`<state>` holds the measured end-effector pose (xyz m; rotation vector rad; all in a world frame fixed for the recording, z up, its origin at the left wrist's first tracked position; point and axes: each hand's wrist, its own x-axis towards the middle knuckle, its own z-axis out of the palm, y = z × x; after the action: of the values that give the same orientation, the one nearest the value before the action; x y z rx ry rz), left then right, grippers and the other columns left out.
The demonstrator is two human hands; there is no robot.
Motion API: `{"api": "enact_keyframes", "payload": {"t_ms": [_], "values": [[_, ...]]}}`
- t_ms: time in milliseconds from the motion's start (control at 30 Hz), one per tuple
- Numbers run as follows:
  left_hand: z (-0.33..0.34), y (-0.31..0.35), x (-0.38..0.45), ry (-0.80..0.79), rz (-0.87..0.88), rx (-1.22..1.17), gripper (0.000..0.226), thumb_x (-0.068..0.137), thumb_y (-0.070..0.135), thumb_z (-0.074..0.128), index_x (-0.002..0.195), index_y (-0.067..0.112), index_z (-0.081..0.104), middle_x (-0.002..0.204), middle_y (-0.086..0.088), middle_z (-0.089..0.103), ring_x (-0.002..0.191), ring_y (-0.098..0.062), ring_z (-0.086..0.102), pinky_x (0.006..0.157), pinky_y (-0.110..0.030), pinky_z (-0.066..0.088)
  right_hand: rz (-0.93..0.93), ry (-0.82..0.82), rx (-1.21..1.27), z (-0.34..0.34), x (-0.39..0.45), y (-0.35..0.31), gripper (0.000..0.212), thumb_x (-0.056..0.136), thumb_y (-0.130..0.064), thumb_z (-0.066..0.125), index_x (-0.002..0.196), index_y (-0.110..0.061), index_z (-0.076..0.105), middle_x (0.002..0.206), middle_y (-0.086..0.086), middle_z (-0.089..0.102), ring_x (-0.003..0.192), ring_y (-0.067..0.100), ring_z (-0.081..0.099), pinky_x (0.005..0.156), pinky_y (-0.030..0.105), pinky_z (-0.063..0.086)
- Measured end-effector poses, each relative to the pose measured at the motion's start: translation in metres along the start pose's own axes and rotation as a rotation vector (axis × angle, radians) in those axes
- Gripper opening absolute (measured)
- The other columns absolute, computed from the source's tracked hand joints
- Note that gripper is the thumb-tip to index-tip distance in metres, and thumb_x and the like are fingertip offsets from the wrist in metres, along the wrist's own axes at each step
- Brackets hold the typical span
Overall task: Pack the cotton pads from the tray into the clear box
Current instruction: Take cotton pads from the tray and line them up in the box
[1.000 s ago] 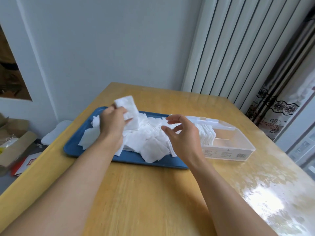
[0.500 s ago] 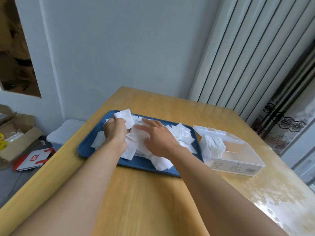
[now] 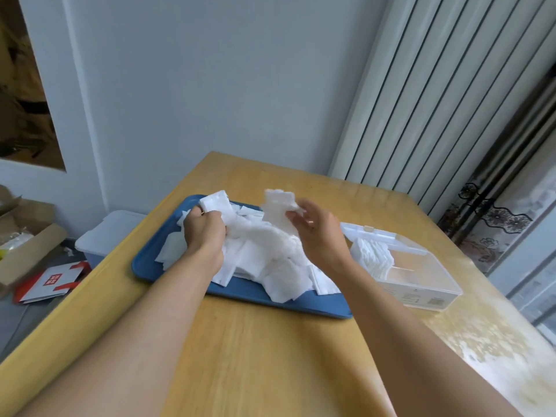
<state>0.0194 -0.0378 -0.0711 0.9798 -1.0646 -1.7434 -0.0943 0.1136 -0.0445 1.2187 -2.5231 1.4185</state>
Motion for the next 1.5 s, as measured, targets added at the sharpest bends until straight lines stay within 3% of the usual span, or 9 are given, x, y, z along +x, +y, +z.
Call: {"api": "enact_keyframes", "payload": {"t_ms": [267,367,467,700,833,933,1133,1267,1500], "values": [[0.019,-0.003,-0.037,-0.376,0.041,0.155,0.02,0.097,0.008,0.055,0.097,0.019,0.072,0.104,-0.007,0.076,0.098,-0.023,0.072,0.087,-0.039,0.06,0.263,-0.117,0.555,-0.025,-0.04,0.02,0.023,0.096,-0.025,0.069,0.117,-0.02,0.06,0.086,-0.001,0.065,0.07,0.011,0.062,0.057,0.019,0.047],[0.023,-0.013,-0.045,-0.294,0.18,0.297,0.015,0.096,0.016,0.056,0.093,0.01,0.069,0.095,-0.013,0.074,0.087,-0.02,0.067,0.08,-0.037,0.054,0.296,-0.112,0.261,-0.022,-0.047,0.026,0.027,0.094,-0.031,0.07,0.117,-0.027,0.057,0.098,-0.006,0.064,0.072,0.012,0.063,0.055,0.026,0.052],[0.021,-0.012,-0.044,-0.148,0.316,0.299,0.014,0.096,0.017,0.055,0.094,0.007,0.064,0.087,-0.007,0.067,0.083,-0.02,0.061,0.074,-0.035,0.05,0.14,-0.046,-0.174,-0.017,-0.049,0.034,0.043,0.095,-0.042,0.065,0.135,-0.033,0.051,0.125,-0.013,0.054,0.101,0.011,0.061,0.082,0.033,0.055],[0.029,-0.022,-0.048,-0.389,0.094,0.23,0.015,0.1,0.006,0.052,0.098,0.003,0.066,0.115,-0.019,0.07,0.106,-0.033,0.072,0.08,-0.037,0.063,0.136,-0.226,-0.397,-0.012,-0.042,0.031,0.062,0.092,-0.054,0.064,0.143,-0.022,0.05,0.137,-0.001,0.048,0.134,0.022,0.037,0.1,0.037,0.042],[0.029,-0.023,-0.049,-0.407,0.1,0.261,0.015,0.101,0.005,0.052,0.096,0.004,0.066,0.105,-0.013,0.07,0.106,-0.03,0.07,0.084,-0.04,0.063,0.229,-0.138,-0.124,-0.011,-0.036,0.037,0.053,0.073,-0.05,0.084,0.112,-0.024,0.058,0.112,-0.007,0.053,0.108,0.029,0.06,0.07,0.042,0.061],[0.026,-0.022,-0.045,-0.375,0.113,0.255,0.016,0.098,0.009,0.054,0.099,0.006,0.07,0.11,-0.016,0.074,0.107,-0.03,0.072,0.089,-0.046,0.061,0.219,-0.127,0.005,-0.01,-0.035,0.036,0.038,0.079,-0.045,0.082,0.094,-0.02,0.058,0.107,0.001,0.059,0.092,0.026,0.061,0.039,0.023,0.047],[0.021,-0.017,-0.043,-0.292,0.115,0.212,0.015,0.089,0.018,0.059,0.095,0.021,0.073,0.1,-0.004,0.078,0.098,-0.024,0.074,0.093,-0.05,0.059,0.174,0.1,0.22,-0.019,-0.04,0.026,0.013,0.095,-0.032,0.069,0.091,-0.022,0.063,0.09,-0.01,0.068,0.077,0.008,0.062,0.064,0.021,0.041],[0.026,-0.017,-0.054,-0.413,0.096,0.241,0.018,0.1,0.008,0.055,0.105,0.01,0.072,0.107,-0.011,0.077,0.101,-0.027,0.074,0.088,-0.043,0.062,0.208,0.059,0.594,-0.026,-0.051,0.017,0.016,0.093,-0.02,0.074,0.096,-0.015,0.059,0.069,-0.006,0.071,0.06,0.005,0.063,0.062,0.021,0.042],[0.029,-0.012,-0.067,-0.627,0.016,0.191,0.023,0.1,0.028,0.062,0.101,0.005,0.066,0.109,-0.013,0.075,0.11,-0.036,0.07,0.099,-0.051,0.055,0.268,0.125,0.498,-0.017,-0.057,0.02,0.016,0.09,-0.03,0.075,0.093,-0.018,0.065,0.084,-0.005,0.068,0.068,0.007,0.065,0.055,0.021,0.048]]}}
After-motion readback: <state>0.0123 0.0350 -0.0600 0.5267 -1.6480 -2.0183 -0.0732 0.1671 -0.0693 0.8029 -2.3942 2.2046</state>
